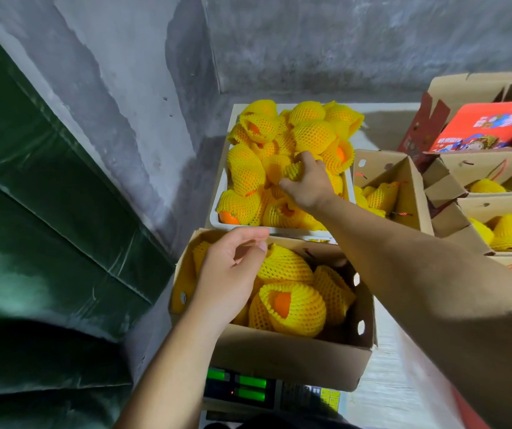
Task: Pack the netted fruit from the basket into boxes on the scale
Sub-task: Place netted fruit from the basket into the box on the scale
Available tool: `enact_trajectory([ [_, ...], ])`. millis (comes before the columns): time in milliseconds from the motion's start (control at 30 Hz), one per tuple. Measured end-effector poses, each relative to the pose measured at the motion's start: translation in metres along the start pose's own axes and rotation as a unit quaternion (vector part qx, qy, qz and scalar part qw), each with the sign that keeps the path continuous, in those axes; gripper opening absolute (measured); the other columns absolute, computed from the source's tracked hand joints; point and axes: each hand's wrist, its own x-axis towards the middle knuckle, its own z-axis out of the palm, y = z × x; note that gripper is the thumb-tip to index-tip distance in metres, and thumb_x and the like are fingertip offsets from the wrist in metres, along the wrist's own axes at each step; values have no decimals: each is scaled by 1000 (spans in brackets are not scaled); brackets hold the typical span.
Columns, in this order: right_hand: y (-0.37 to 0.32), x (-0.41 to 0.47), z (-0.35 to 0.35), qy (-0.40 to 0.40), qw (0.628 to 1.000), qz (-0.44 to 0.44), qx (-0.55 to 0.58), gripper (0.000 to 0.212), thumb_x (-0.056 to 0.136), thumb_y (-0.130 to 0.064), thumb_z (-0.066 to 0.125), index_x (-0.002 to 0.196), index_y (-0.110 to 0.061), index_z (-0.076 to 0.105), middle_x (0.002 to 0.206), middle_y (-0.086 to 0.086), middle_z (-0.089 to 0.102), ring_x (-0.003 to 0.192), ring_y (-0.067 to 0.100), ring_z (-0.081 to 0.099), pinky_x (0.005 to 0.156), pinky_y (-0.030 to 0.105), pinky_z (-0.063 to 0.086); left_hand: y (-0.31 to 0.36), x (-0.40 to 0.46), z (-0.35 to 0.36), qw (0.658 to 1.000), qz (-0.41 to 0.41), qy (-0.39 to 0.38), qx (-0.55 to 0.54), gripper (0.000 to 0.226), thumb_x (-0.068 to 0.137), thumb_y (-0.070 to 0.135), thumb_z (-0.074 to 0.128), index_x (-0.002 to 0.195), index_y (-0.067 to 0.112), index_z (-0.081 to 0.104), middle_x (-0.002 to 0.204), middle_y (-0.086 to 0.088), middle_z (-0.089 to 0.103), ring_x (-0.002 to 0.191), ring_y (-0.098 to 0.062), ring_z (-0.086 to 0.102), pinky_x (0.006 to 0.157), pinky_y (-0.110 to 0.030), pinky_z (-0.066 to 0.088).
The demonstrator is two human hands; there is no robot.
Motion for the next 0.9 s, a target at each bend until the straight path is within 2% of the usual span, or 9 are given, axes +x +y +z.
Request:
enact_trajectory([
  [100,-16,-9,-7,39,994,20,104,40,87,-22,77,124,-10,64,123,22,57,95,30,57,83,44,52,0,3,1,1000,-11,-6,-17,24,105,26,62,122,40,72,116,34,69,111,18,60,81,0,47],
  [200,-48,-45,-13,48,975,-53,209,13,88,-11,77,93,-11,66,83,18,68,68,27,59,66,37,50,-4,5,2,996,-31,12,-81,28,102,34,63,127,46,66,123,29,69,116,7,65,95,-19,52],
  [333,-87,-117,-22,-8,944,-75,322,13,87,-38,73,81,-26,69,74,-12,68,71,4,60,70,23,48,-1,7,3,972,-67,28,-223,57,85,62,69,138,46,56,140,9,64,113,-11,73,94,-32,59],
  [400,-94,-145,-23,-31,920,-49,387,18,86,-45,64,92,-31,74,91,-11,73,91,8,66,90,35,53,3,7,-2,973,-46,46,-223,72,82,64,71,146,35,55,142,4,65,115,-14,72,89,-38,60],
  [467,-99,-166,-27,-64,901,-9,429,39,85,-40,61,124,-38,66,124,-3,71,119,19,65,108,51,48,7,4,-11,972,-4,43,-233,64,93,56,70,145,22,58,136,-7,69,121,-27,70,88,-46,60],
  [567,-104,-188,-34,-97,896,5,434,59,84,-37,69,140,-36,55,130,1,69,122,22,65,107,52,51,9,-3,-31,981,44,47,-184,54,96,60,64,137,24,65,125,-9,74,115,-33,72,91,-57,60],
  [667,-111,-207,-36,0,945,-76,319,57,84,-33,80,136,-27,57,116,-6,71,106,6,68,92,28,56,10,-13,-49,996,53,50,-53,34,86,75,52,112,60,69,108,22,75,98,-5,73,76,-38,60],
  [733,-113,-216,-31,50,972,-142,179,62,86,-25,83,140,-19,53,126,0,63,117,10,61,101,29,50,7,-21,-63,998,47,35,-37,26,84,67,56,106,63,69,109,26,75,104,0,71,87,-34,57],
  [900,-109,-246,-12,-92,977,-118,-154,90,92,-50,71,164,-29,22,153,9,46,143,31,40,117,43,35,-12,-48,-92,998,49,7,-49,23,91,42,66,110,50,74,115,21,75,112,2,69,96,-29,53],
])
